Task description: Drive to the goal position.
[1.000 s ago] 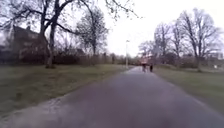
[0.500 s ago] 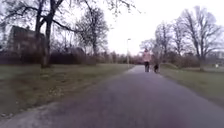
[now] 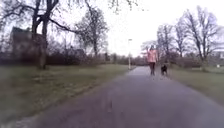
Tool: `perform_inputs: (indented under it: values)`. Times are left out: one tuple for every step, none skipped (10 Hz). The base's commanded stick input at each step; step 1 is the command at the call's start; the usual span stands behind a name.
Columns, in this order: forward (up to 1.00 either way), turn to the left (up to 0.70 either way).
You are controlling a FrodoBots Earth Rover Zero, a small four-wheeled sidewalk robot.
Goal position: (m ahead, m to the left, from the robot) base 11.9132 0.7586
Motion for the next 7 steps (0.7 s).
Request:
perform_inputs:
  values:
    - [1.00, 0.00]
    - [1.00, 0.00]
    - [1.00, 0.00]
    - [1.00, 0.00]
    - [1.00, 0.00]
    - [1.00, 0.00]
    - [1.00, 0.00]
